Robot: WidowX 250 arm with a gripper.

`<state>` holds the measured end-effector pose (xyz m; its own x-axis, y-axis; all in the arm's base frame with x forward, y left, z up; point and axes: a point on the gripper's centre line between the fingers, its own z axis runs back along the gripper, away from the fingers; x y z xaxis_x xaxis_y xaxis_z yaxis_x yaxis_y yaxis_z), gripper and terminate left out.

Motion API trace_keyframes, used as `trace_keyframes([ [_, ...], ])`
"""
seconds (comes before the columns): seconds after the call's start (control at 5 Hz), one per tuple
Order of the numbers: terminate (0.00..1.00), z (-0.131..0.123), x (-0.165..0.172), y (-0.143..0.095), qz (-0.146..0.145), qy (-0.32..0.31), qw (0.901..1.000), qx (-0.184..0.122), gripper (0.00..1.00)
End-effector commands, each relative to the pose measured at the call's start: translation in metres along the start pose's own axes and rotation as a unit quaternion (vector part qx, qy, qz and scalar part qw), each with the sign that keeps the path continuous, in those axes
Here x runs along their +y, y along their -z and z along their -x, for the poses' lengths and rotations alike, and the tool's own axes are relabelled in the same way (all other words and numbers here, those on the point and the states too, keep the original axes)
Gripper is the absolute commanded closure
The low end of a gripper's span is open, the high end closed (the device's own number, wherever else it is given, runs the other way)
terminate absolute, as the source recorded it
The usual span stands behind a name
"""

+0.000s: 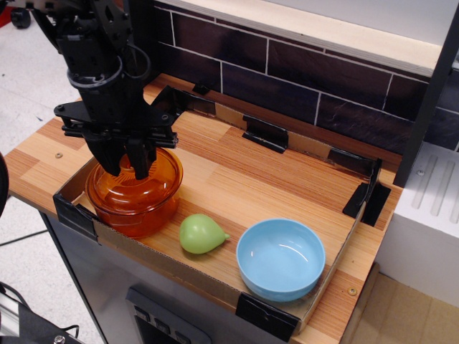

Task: Put lid on pot

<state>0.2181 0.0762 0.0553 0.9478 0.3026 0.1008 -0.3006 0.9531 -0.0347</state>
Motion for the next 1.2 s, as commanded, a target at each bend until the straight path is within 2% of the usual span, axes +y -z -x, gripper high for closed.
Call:
trace_keyframes([
  [0.0, 0.00, -0.013, 0.014, -0.016, -0.005, 0.014, 0.9999, -0.001, 0.00],
  [0.6, 0.00, -0.026, 0.011, -0.039, 0.018, -0.003, 0.9997, -0.014, 0.00],
  [0.8, 0.00, -0.022, 0.002, -0.038, 0.006, -0.002, 1.0000, -0.004, 0.00],
  [1.0, 1.00, -0.022, 0.002, -0.038, 0.006, -0.002, 1.0000, -0.004, 0.00],
])
